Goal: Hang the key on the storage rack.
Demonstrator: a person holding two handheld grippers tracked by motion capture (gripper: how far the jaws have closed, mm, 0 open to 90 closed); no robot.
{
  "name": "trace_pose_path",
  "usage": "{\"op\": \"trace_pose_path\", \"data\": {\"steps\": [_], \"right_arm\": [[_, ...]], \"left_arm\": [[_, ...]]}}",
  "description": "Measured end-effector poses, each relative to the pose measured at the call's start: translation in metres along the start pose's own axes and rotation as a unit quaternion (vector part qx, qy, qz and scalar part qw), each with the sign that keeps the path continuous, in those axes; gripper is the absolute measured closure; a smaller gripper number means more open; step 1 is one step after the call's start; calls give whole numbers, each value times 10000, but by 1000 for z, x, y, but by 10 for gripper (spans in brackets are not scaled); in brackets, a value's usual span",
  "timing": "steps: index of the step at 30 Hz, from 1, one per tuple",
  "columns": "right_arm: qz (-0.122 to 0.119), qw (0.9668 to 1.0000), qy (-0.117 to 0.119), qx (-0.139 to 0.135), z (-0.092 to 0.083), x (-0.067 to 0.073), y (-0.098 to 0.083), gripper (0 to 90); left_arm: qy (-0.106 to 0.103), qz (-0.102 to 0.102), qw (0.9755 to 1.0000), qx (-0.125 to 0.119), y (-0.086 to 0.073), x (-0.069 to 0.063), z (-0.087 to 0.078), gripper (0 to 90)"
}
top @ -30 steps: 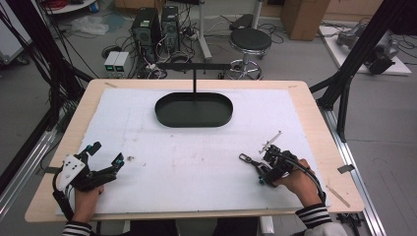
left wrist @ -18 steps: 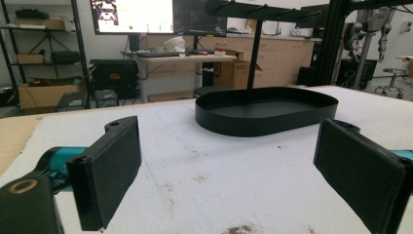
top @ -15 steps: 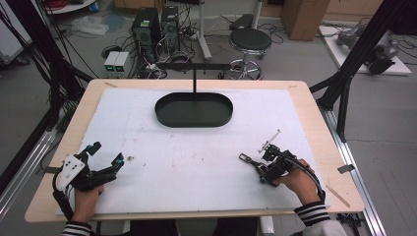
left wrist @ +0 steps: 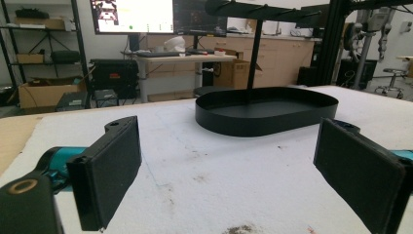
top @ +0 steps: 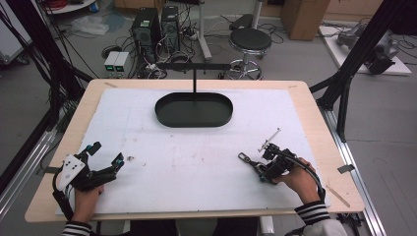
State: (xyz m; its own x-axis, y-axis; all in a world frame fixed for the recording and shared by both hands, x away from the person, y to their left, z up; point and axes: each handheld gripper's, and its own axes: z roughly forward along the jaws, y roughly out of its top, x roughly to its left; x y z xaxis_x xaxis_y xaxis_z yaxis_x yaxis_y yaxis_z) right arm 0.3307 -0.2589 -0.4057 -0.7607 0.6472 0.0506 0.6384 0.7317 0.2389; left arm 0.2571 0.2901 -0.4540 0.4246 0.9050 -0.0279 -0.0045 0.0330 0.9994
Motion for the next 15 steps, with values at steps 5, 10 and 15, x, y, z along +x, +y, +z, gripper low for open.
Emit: {"op": "trace_pose_path", "data": {"steps": [5,10,15], "right_arm": [[-83,9994,-16,-344,-5,0,1,483],[-53,9956,-47,-931,-14,-5,2,483],[-140,9918,-45,-1272,-20,-5,4,483]], "left_arm": [[5,6,10000,-4,0,0,0,105],[1,0,10000,-6,0,0,0,105],[1,-4,10000,-5,0,0,0,106]]}}
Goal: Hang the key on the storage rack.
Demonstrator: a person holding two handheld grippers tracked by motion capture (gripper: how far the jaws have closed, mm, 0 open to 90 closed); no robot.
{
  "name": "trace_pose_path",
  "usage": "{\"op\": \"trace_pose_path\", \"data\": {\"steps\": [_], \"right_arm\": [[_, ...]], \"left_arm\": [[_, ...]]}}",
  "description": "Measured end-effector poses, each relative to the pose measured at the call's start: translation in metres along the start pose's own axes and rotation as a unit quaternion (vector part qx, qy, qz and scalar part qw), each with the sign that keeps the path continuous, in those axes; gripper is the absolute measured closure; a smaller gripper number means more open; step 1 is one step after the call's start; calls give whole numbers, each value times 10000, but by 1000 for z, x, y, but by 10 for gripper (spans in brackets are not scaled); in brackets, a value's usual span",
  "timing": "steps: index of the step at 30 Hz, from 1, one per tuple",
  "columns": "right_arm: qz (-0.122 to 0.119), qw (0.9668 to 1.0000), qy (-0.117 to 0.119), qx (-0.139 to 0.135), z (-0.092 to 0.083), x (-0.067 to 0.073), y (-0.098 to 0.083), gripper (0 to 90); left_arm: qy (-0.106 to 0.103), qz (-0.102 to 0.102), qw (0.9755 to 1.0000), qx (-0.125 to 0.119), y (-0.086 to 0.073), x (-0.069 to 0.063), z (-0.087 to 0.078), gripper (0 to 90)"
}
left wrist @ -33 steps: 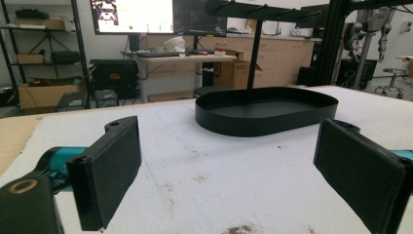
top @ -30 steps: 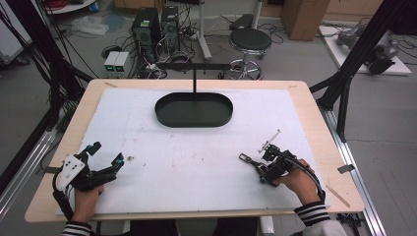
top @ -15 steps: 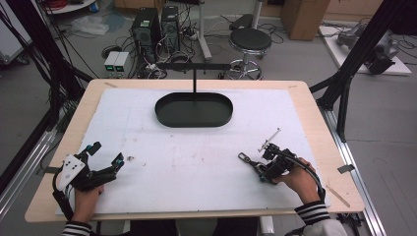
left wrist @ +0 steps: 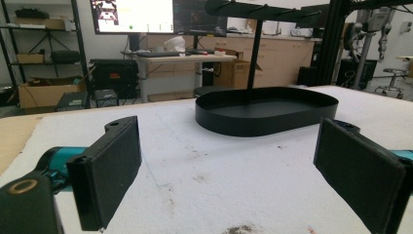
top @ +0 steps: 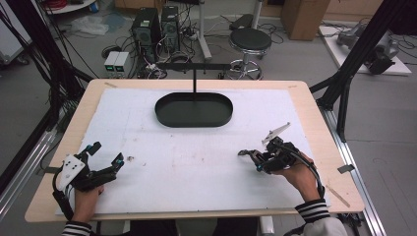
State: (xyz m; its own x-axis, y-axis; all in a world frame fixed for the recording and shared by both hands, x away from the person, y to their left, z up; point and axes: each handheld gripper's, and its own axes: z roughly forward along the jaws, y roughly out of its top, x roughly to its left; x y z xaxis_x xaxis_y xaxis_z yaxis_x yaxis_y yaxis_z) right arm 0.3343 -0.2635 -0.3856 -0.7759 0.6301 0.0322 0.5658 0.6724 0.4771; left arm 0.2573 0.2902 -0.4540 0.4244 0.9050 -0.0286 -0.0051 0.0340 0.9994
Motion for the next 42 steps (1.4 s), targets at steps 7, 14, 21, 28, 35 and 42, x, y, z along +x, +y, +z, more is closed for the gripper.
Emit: {"op": "trace_pose_path", "data": {"steps": [7,14,21,28,35,42], "right_arm": [[119,9982,99,-588,-9,1,8,483],[96,9924,71,-1223,-19,-1,20,483],[181,9844,33,-1752,-29,-8,35,482],[288,9761,-69,-2153,-43,-16,51,483],[362,9683,-254,-2459,-53,-26,71,482],[497,9631,-334,-2626,-58,-35,84,482]], "left_arm": [[-2,-3,10000,-2,0,0,0,105],[-2,-11,10000,-5,0,0,0,106],[-7,-10,10000,-4,0,0,0,106],[7,-34,10000,16,0,1,0,105],[7,-37,10000,16,0,1,0,105],[2,-9,10000,-4,0,0,0,106]]}}
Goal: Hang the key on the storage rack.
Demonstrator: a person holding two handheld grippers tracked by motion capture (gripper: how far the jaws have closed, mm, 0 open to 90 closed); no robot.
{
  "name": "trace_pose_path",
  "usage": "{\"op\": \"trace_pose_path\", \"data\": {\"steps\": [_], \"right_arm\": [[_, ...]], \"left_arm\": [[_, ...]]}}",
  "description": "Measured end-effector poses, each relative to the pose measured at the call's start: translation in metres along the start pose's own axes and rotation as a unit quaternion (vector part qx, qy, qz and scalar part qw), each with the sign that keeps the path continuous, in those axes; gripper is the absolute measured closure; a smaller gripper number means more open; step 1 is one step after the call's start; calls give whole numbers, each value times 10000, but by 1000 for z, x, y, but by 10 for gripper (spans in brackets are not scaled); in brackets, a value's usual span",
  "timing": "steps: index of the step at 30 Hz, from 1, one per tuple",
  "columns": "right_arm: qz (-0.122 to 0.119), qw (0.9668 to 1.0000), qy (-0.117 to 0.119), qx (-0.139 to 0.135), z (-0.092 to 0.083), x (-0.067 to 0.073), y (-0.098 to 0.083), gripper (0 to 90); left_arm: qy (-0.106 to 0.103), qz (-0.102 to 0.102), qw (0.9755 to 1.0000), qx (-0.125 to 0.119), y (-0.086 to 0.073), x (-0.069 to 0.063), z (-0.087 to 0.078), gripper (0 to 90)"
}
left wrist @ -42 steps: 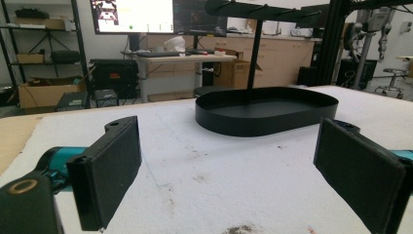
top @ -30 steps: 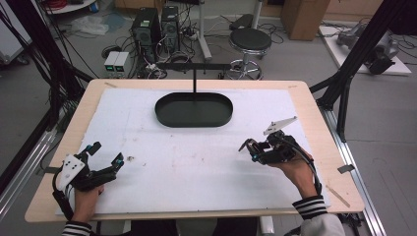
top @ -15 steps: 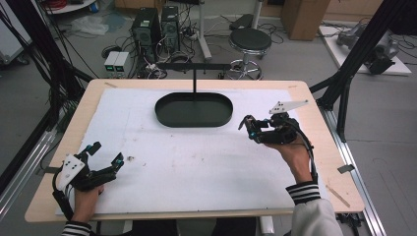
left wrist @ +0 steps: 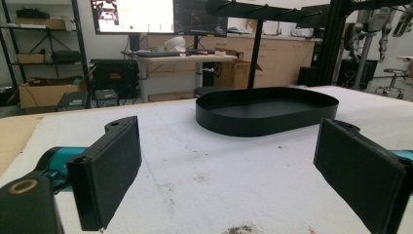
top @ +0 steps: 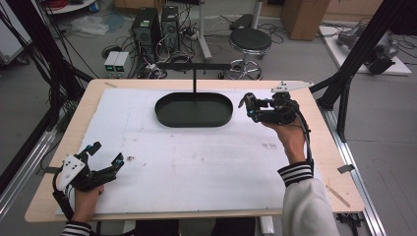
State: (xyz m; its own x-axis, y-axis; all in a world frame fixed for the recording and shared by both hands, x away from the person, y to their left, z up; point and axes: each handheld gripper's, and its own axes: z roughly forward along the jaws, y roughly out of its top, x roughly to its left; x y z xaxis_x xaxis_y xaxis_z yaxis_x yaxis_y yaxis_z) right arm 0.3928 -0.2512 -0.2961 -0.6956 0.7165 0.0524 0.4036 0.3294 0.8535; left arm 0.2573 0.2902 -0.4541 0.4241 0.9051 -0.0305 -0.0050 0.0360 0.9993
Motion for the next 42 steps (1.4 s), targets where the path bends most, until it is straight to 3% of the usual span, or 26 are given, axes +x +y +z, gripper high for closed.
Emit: {"op": "trace_pose_path", "data": {"steps": [15,24,42], "right_arm": [[0,9994,-320,-123,22,-9,38,482],[-22,9992,-332,-219,31,-10,60,482],[-71,9987,-464,-180,55,-15,76,481]], "left_arm": [[1,0,10000,-4,0,0,0,105],[-3,7,10000,-7,0,0,0,106],[1,-1,10000,-5,0,0,0,105]]}}
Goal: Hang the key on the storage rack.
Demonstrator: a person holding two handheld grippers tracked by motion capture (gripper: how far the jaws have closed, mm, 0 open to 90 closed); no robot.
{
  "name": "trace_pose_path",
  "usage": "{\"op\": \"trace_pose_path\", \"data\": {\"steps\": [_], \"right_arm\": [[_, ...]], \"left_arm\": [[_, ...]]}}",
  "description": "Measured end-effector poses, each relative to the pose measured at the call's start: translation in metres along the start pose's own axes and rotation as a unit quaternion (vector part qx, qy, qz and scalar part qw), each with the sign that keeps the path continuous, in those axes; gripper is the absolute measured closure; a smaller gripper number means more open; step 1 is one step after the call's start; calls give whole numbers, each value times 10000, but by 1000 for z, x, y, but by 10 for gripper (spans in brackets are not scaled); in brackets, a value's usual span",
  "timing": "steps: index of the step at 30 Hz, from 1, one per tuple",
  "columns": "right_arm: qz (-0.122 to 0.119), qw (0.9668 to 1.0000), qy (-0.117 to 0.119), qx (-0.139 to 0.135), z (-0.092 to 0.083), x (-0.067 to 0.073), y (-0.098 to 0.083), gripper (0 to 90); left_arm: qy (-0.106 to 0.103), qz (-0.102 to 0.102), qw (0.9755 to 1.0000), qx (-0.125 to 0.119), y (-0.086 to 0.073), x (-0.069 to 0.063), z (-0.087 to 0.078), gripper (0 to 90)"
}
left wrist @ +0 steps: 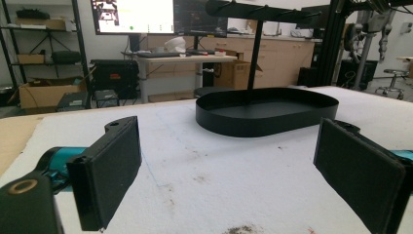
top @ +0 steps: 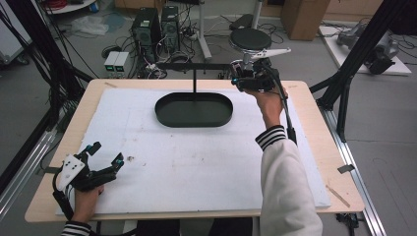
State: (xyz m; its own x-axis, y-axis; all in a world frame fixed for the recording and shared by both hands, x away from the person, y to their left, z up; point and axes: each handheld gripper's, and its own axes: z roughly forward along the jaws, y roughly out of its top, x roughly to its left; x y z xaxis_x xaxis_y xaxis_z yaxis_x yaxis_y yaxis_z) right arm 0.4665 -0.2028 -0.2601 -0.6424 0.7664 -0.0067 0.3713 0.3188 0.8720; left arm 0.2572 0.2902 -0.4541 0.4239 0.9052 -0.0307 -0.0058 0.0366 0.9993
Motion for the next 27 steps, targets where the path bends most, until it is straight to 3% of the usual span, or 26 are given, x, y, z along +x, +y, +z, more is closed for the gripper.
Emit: {"op": "trace_pose_path", "data": {"steps": [27], "right_arm": [[115,9994,-320,-39,28,2,-2,481]], "left_arm": [[-1,-4,10000,-14,0,0,0,106]]}}
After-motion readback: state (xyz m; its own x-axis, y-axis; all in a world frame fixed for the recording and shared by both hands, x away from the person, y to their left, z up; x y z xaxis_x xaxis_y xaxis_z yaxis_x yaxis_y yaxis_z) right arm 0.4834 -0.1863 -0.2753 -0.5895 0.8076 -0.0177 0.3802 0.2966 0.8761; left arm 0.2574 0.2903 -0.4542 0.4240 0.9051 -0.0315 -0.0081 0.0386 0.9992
